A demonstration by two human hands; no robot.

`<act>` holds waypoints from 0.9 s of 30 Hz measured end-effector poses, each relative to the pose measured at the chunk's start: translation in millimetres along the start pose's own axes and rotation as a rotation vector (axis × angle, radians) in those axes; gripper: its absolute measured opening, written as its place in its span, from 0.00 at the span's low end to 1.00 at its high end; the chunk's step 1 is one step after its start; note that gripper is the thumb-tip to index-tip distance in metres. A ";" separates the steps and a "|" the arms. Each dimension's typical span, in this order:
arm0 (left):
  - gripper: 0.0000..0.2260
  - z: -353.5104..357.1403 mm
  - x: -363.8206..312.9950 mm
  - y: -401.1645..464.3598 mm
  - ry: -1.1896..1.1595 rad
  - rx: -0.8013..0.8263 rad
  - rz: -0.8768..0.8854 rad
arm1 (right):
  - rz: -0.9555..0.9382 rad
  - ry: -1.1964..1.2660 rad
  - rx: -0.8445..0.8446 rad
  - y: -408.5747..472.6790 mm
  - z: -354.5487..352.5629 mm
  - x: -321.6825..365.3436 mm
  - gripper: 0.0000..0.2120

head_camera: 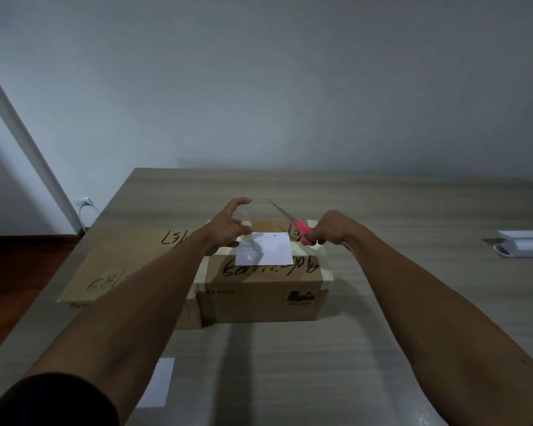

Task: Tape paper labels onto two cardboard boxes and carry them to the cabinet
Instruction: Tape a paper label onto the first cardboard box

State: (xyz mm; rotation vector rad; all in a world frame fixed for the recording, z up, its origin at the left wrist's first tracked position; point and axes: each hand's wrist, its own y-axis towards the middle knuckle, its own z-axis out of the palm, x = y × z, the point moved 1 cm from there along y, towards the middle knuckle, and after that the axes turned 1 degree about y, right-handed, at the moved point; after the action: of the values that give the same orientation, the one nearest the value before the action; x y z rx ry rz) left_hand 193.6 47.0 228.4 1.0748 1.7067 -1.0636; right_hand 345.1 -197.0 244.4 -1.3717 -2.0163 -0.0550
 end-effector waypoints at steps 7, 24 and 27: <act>0.29 -8.8 -2.1 4.8 0.026 0.012 -0.029 | -0.027 0.019 0.319 -11.5 1.1 13.6 0.33; 0.27 5.9 -10.8 9.3 0.135 0.190 -0.032 | -0.075 -0.003 0.363 0.5 1.1 13.9 0.17; 0.27 8.2 -10.2 9.7 0.134 0.191 -0.035 | -0.074 0.001 0.352 1.5 3.4 11.2 0.16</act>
State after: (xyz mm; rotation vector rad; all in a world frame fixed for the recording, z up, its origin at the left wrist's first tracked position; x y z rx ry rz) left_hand 207.2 39.6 233.3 1.2657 1.7614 -1.2196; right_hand 342.3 -185.9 247.5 -1.0740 -1.9628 0.2551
